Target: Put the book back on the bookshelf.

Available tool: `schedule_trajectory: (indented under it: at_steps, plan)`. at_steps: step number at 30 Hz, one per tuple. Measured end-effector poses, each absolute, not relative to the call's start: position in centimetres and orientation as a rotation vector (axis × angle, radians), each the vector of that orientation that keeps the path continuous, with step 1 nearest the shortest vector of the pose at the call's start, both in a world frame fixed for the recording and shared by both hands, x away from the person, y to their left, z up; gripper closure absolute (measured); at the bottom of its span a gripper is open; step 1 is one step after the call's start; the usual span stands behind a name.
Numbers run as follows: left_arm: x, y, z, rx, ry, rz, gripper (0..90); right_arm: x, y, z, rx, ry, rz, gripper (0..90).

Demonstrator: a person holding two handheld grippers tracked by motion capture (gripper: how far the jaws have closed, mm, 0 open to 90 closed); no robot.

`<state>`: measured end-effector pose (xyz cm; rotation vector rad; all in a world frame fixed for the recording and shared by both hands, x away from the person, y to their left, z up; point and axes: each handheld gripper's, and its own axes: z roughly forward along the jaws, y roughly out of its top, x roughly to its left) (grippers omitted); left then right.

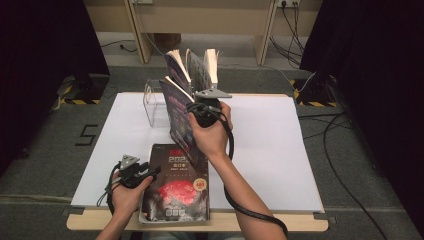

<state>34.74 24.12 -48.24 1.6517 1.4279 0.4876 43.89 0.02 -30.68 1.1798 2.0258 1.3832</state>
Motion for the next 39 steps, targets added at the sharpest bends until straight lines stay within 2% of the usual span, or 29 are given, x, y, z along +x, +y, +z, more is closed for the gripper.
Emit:
schedule_trajectory:
  at_steps: [14, 27, 34, 39]
  plan:
    - [34.8, 24.2, -48.3, 1.648, 1.429, 0.484, 45.7, 45.1, 1.7, -29.1, 1.164, 1.880, 1.433, 84.8]
    - [34.8, 24.1, -48.6, 1.662, 1.424, 0.481, 45.8, 46.6, 2.7, -31.5, 1.198, 1.786, 1.346, 84.1]
    - [34.8, 24.1, -48.5, 1.661, 1.423, 0.483, 45.7, 45.7, 2.0, -31.8, 1.206, 1.814, 1.370, 74.3]
    - [34.7, 23.8, -48.6, 1.665, 1.420, 0.480, 45.7, 44.8, 1.3, -31.7, 1.220, 1.878, 1.407, 70.7]
